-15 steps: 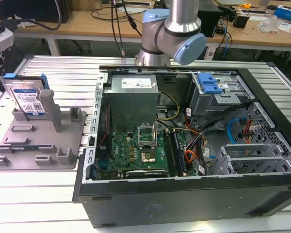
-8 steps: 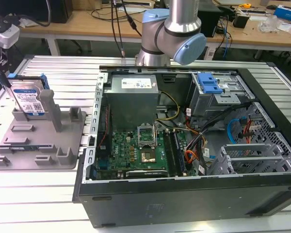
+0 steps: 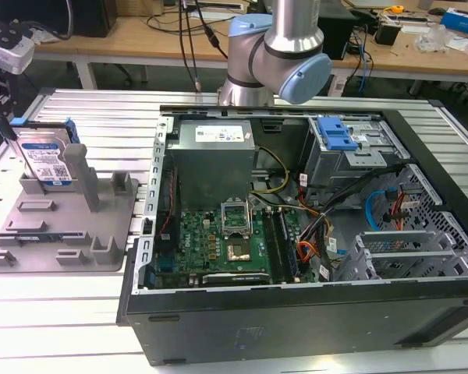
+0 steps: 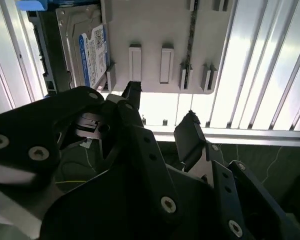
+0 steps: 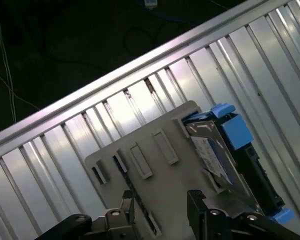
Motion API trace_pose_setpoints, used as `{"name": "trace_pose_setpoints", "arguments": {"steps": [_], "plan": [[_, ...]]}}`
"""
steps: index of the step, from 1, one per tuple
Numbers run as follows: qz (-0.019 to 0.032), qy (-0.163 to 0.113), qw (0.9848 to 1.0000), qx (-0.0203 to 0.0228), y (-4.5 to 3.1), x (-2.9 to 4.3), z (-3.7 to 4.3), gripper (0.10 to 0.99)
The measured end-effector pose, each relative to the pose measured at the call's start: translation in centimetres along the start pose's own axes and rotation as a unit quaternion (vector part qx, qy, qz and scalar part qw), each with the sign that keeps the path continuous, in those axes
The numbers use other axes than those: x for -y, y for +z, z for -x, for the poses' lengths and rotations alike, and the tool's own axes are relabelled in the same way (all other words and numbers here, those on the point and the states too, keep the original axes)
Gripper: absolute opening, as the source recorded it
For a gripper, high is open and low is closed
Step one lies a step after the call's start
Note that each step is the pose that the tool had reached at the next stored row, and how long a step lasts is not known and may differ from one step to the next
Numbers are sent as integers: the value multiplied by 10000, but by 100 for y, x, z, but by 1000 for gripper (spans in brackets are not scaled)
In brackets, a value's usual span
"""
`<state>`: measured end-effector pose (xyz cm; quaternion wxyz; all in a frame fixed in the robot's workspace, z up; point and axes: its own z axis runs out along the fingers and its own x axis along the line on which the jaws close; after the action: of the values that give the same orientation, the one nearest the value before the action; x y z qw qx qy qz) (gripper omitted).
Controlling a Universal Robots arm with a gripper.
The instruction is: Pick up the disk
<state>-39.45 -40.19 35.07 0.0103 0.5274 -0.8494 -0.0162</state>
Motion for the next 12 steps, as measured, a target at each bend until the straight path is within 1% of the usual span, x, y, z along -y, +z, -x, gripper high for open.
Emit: {"name": "trace_pose_setpoints", "arguments": {"steps": [1, 3, 4, 6, 8, 10, 12], "plan": [[0, -209, 9998, -9, 3, 0, 0, 545], [0, -419, 9991, -17, 7, 0, 0, 545], [-1, -609, 9981, -25, 10, 0, 0, 545], [-2, -829, 9965, -36, 16, 1, 0, 545], [-8, -1097, 9939, -51, 26, 1, 0, 545], [-13, -1284, 9917, -62, 34, 1, 0, 545], [-19, -1481, 9890, -72, 42, 1, 0, 545]]}}
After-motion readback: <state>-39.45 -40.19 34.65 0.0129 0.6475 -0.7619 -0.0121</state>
